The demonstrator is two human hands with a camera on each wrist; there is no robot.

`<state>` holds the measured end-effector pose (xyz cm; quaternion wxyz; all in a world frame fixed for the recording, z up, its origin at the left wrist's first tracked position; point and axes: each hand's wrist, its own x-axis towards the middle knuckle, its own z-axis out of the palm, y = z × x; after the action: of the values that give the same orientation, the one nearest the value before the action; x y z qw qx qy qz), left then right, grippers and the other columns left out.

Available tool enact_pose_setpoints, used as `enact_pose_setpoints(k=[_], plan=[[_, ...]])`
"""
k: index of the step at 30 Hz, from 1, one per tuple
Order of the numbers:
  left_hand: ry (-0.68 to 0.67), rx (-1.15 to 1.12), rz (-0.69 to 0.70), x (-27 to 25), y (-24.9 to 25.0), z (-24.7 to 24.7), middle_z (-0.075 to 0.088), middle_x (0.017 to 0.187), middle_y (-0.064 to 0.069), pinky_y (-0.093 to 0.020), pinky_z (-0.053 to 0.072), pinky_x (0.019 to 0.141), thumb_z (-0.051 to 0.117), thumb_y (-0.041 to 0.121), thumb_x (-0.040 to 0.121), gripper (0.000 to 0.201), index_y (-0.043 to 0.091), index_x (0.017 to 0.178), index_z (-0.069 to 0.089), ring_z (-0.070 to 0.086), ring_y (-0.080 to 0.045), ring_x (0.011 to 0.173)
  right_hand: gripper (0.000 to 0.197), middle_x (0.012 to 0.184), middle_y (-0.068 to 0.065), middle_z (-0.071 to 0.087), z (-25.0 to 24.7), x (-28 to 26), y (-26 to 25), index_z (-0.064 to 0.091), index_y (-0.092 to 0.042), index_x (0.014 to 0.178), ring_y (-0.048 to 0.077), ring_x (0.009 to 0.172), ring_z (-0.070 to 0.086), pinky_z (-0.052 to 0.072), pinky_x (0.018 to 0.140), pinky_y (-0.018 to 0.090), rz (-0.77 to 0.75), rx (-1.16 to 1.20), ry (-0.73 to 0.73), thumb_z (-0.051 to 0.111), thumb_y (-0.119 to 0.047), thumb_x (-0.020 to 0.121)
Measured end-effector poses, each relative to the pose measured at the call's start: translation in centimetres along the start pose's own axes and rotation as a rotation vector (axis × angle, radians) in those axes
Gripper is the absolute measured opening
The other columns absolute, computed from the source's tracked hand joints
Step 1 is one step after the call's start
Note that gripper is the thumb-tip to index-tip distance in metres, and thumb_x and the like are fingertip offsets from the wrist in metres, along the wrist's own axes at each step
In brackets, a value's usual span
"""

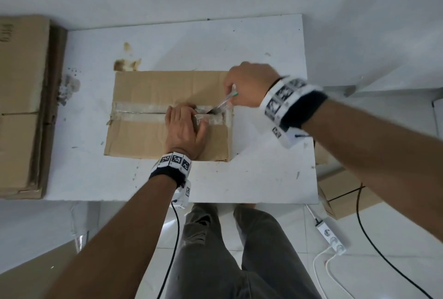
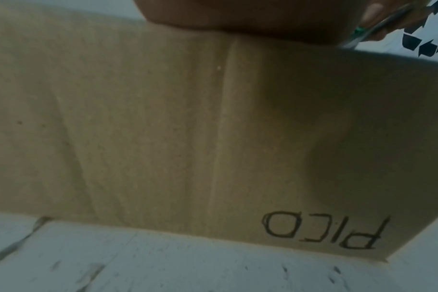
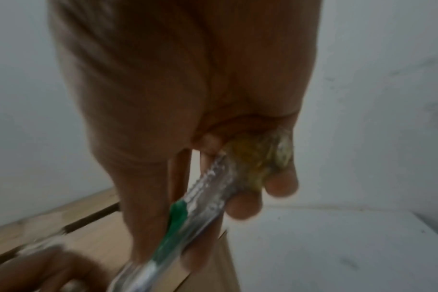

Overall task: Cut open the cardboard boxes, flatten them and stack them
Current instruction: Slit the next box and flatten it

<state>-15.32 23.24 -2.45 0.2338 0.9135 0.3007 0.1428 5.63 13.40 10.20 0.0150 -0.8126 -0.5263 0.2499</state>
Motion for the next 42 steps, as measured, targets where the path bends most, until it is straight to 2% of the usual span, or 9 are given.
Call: enact_pose_setpoints(k=[4, 7, 11, 14, 19, 23, 29, 35, 42], plan=[[-0.001, -0.018, 0.032, 0.1, 0.2, 0.1, 0.065, 0.107, -0.013, -0.058, 0.030, 0.114, 0.051, 0.038, 0.091, 0.032, 0.006, 0.094, 0.053, 0.057, -0.034, 0.099, 0.015, 0.080, -0.006, 0.071, -2.5, 1.1, 1.1, 0.075, -0.028, 0.092, 0.017, 0.078, 0.068, 0.039, 0.056, 0.024, 0.019, -0.011, -0.155, 0.079, -0.037, 0.081], [0.006, -0.023, 0.062, 0.0, -0.1, -0.2, 0.065, 0.106, -0.013, -0.059, 0.031, 0.113, 0.053, 0.037, 0.091, 0.031, 0.007, 0.093, 0.053, 0.057, -0.034, 0.098, 0.012, 0.094, -0.002, 0.069, -0.8, 1.7, -1.0, 0.075, -0.026, 0.095, 0.024, 0.082, 0.067, 0.043, 0.063, 0.028, -0.096, -0.144, -0.113, 0.075, -0.030, 0.084], [0.000, -0.021, 0.121, -0.4, -1.4, -1.2, 0.064, 0.109, -0.011, -0.052, 0.027, 0.118, 0.055, 0.036, 0.091, 0.028, 0.008, 0.092, 0.051, 0.056, -0.029, 0.100, 0.015, 0.081, -0.005, 0.072, -2.7, 1.3, 1.3, 0.076, -0.030, 0.086, 0.018, 0.079, 0.068, 0.040, 0.057, 0.024, -0.009, 0.018, -0.143, 0.079, -0.042, 0.078], [0.020, -0.040, 0.063, 0.2, -1.5, -2.0, 0.067, 0.104, -0.010, -0.053, 0.038, 0.108, 0.057, 0.037, 0.091, 0.028, 0.010, 0.087, 0.051, 0.054, -0.026, 0.094, 0.016, 0.087, -0.009, 0.066, -2.1, 0.2, 2.5, 0.072, -0.033, 0.091, 0.015, 0.077, 0.064, 0.040, 0.060, 0.027, 0.038, 0.094, -0.050, 0.073, -0.046, 0.083], [0.106, -0.102, -0.054, 3.6, -1.5, -6.5, 0.066, 0.092, -0.005, -0.037, 0.043, 0.075, 0.055, 0.044, 0.096, 0.034, 0.011, 0.091, 0.060, 0.053, -0.020, 0.079, 0.011, 0.080, -0.004, 0.074, 0.9, -3.6, 3.4, 0.059, -0.025, 0.100, 0.014, 0.057, 0.068, 0.053, 0.053, 0.030, 0.095, 0.708, 0.168, 0.066, -0.033, 0.095], [0.082, -0.137, -0.109, 4.7, -1.1, -9.1, 0.070, 0.104, 0.001, -0.026, 0.035, 0.070, 0.056, 0.045, 0.097, 0.034, 0.011, 0.090, 0.055, 0.053, -0.010, 0.081, 0.012, 0.082, -0.008, 0.069, 3.0, -5.1, 1.9, 0.059, -0.030, 0.093, 0.000, 0.062, 0.054, 0.049, 0.063, 0.031, -0.009, 0.579, 0.366, 0.070, -0.032, 0.090], [0.089, -0.152, -0.120, 4.6, -1.3, -8.2, 0.070, 0.100, -0.001, -0.032, 0.041, 0.071, 0.057, 0.045, 0.097, 0.038, 0.010, 0.084, 0.051, 0.054, -0.014, 0.080, 0.023, 0.083, -0.008, 0.063, 4.7, -4.9, 1.8, 0.063, -0.028, 0.093, 0.016, 0.078, 0.052, 0.036, 0.083, 0.036, -0.070, 0.334, 0.474, 0.068, -0.050, 0.088], [0.053, -0.097, -0.134, 3.9, -1.5, -3.3, 0.066, 0.092, -0.004, -0.051, 0.048, 0.090, 0.059, 0.047, 0.096, 0.039, 0.014, 0.077, 0.049, 0.057, -0.022, 0.089, 0.016, 0.087, -0.010, 0.062, 8.7, -4.9, 3.1, 0.061, -0.027, 0.090, 0.018, 0.083, 0.048, 0.028, 0.086, 0.034, -0.079, 0.221, 0.396, 0.070, -0.040, 0.087], [0.058, -0.082, -0.083, 3.2, -2.0, -1.7, 0.068, 0.096, -0.008, -0.056, 0.044, 0.097, 0.063, 0.038, 0.097, 0.033, 0.018, 0.079, 0.045, 0.056, -0.022, 0.094, 0.033, 0.101, -0.008, 0.066, 11.6, -5.5, 5.2, 0.068, -0.033, 0.121, 0.021, 0.090, 0.054, 0.030, 0.090, 0.039, 0.034, 0.257, 0.411, 0.063, -0.044, 0.091]])
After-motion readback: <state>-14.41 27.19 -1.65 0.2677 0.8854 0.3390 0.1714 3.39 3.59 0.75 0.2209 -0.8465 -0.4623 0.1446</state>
